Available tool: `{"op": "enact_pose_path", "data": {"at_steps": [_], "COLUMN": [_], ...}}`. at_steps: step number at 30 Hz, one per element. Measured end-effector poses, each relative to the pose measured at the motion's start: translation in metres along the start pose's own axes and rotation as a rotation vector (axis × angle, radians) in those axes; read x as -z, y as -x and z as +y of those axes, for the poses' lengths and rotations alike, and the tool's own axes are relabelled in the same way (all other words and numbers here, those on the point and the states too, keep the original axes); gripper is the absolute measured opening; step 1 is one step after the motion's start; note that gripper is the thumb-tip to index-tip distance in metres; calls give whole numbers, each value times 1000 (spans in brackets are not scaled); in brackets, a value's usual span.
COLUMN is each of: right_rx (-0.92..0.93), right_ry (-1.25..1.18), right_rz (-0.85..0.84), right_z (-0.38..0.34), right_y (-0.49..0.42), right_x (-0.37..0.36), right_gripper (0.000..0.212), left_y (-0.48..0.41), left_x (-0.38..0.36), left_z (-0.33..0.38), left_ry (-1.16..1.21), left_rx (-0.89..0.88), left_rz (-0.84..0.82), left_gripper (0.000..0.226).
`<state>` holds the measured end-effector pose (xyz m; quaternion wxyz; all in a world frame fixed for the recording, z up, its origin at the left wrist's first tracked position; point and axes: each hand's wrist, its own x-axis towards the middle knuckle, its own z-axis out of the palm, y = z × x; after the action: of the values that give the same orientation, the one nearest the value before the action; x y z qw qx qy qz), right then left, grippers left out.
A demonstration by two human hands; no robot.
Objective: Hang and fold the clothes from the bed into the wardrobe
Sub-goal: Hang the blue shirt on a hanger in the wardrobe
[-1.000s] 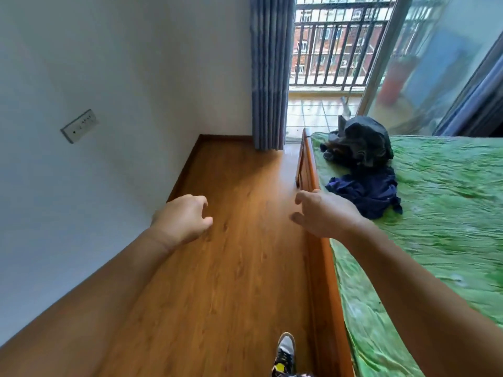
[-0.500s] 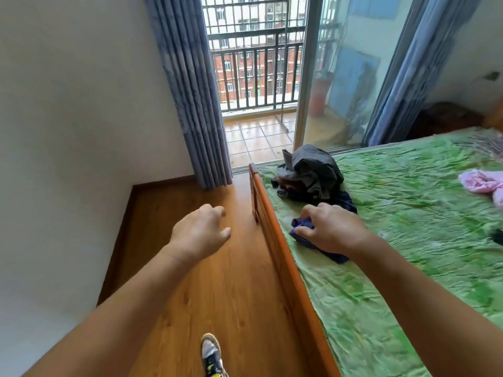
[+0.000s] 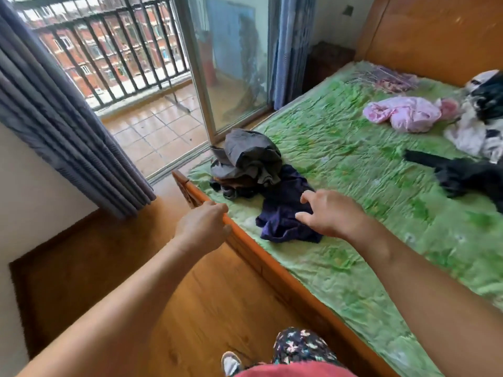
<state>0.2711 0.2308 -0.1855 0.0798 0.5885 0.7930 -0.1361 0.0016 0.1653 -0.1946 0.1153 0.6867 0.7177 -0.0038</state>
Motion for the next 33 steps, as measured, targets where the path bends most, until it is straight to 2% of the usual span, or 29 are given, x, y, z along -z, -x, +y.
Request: {"op": "enact_pose_path", "data": {"at_steps": [4, 10, 16, 21, 25, 28, 33], "right_rx": [-155, -326, -378, -369, -382, -377, -482], "right_ry": [-25, -104, -162, -169, -162, -147, -293], "right_rz": [-49, -141, -238, -332, -366, -430, -428], "right_z": [33, 97, 134, 150, 155, 156, 166], "right_y": [-23, -71, -126, -177, -217, -243, -292], "right_x": [-13, -55, -104, -153, -209, -262, -327], "right_gripper": [51, 49, 46, 38, 36, 42, 52], "left_y": [-63, -159, -228, -275, -307, -323, -352], "left_x": [-26, -72, -126, -183, -244, -296, -367], "left_z": [16, 55, 79, 79, 71, 64, 61], "left_ry": [-19, -63, -37, -117, -212, -213, -171], "left_rx": [-148, -261, -313, -361, -427, -466, -544], "left_rz": [-65, -193, -308, -449, -594, -707, -802], "left_gripper": [42, 40, 33, 22, 32, 39, 57]}}
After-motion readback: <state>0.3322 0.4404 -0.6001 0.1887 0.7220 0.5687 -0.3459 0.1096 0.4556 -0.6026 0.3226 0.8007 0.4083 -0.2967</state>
